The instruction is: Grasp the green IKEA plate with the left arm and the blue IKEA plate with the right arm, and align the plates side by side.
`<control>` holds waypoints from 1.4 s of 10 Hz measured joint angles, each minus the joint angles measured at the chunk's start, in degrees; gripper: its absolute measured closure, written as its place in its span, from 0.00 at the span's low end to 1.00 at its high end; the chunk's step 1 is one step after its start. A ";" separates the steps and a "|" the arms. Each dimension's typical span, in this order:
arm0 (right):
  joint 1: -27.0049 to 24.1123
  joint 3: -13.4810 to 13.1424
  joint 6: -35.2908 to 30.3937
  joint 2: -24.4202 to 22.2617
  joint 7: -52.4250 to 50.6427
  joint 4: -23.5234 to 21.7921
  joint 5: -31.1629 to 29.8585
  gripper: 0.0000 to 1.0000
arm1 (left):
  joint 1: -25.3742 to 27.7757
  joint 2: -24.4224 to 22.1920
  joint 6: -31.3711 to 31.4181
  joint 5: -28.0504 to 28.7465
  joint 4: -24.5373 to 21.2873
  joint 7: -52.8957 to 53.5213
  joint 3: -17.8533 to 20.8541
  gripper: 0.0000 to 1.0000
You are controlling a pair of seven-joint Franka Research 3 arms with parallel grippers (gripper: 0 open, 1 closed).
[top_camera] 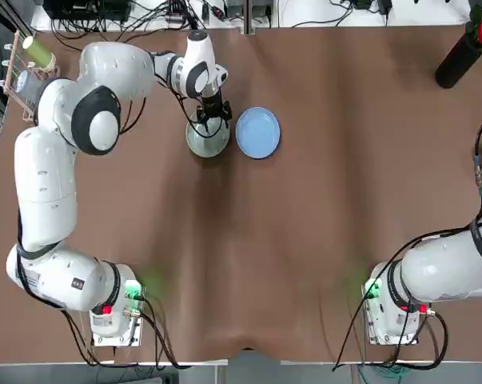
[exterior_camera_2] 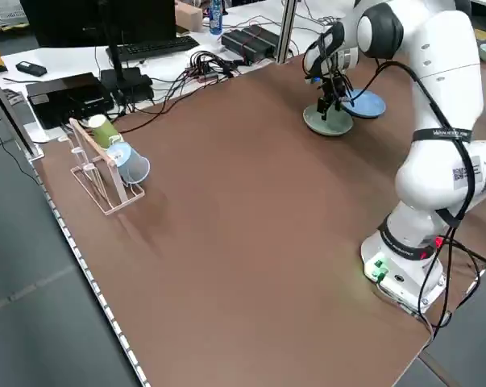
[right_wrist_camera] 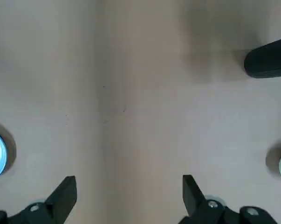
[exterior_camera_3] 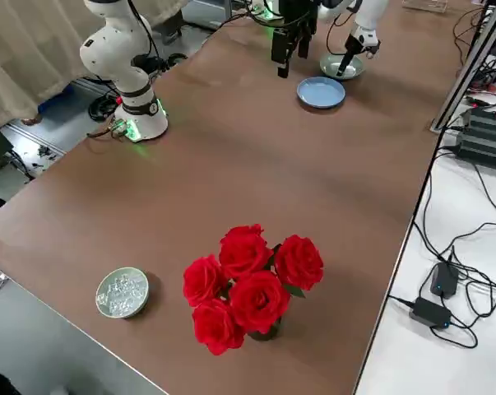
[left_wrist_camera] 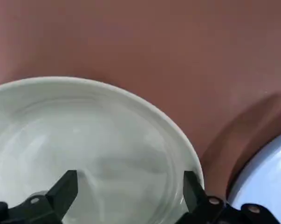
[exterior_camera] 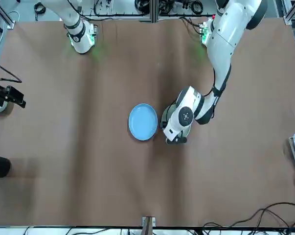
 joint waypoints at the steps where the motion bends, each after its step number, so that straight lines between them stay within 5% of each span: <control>1: -0.05 -0.04 0.00 -0.02 0.00 0.29 -0.01 0.00 | 0.00 0.06 0.66 0.00 0.00 0.00 0.00 0.00; 14: -0.07 -0.07 0.23 -0.03 0.00 0.68 0.02 0.00 | -0.07 0.80 1.73 0.00 1.30 0.00 0.03 0.00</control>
